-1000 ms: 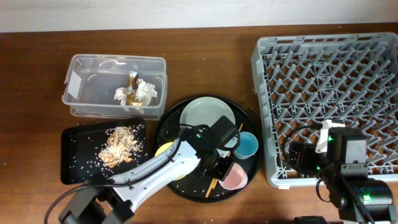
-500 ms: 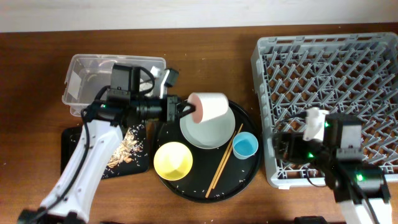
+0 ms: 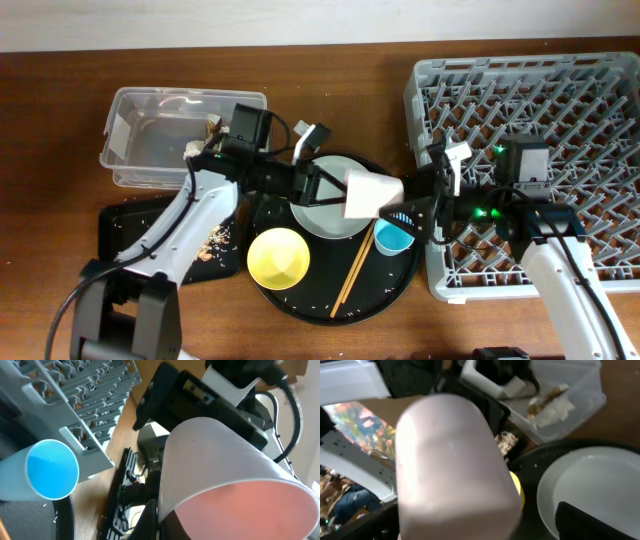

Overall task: Sort waste into correct bins and load items into the dishwasher rack
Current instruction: 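Hand the pink cup from the left to the right gripper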

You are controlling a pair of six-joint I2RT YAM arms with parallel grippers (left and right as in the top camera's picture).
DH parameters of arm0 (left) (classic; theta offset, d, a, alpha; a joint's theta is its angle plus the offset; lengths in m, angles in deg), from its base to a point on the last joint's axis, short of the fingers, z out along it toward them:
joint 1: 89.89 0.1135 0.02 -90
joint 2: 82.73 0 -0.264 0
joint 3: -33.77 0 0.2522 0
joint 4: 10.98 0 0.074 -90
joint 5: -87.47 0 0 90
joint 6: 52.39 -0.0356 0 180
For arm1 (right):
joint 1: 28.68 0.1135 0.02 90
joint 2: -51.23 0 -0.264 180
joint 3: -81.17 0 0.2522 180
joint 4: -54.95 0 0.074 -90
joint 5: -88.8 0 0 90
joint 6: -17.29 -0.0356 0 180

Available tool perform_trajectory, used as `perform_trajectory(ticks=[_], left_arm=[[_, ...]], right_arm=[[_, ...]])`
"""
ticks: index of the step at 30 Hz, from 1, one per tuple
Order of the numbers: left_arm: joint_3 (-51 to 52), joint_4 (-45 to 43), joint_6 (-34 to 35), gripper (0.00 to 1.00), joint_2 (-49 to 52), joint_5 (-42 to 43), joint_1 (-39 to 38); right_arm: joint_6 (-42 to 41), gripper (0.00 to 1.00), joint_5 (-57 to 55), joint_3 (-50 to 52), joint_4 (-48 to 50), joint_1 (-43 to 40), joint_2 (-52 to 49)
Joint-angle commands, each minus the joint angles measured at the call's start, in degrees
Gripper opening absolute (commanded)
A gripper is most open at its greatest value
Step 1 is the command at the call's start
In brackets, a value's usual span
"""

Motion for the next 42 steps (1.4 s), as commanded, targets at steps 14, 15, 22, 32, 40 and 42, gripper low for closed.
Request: perform_trajectory(ticks=[14, 15, 22, 32, 40, 42], left_arm=[[-0.4, -7.1, 5.8, 0.0, 0.3, 2.2, -1.3], [-0.4, -7.8, 6.3, 0.0, 0.3, 2.4, -1.3], [-0.4, -8.4, 7.1, 0.0, 0.3, 2.4, -2.4], [-0.4, -8.6, 7.1, 0.16, 0.3, -0.6, -2.6], [-0.4, -5.4, 4.8, 0.54, -1.3, -24.4, 4.0], [-0.4, 0.9, 0.3, 0.54, -3.7, -31.7, 8.2]], right_arm=[[0.4, 0.88, 10.1, -0.6, 0.9, 0.0, -0.2], [0.4, 0.86, 9.3, -0.6, 0.9, 0.0, -0.2], [0.4, 0.72, 8.7, -0.6, 2.2, 0.0, -0.2], [0.4, 0.57, 8.7, -0.6, 3.0, 0.0, -0.2], [-7.2, 0.5, -10.1, -0.7, 2.3, 0.0, 0.5], [-7.1, 0.49, -18.8, -1.9, -1.6, 0.0, 1.6]])
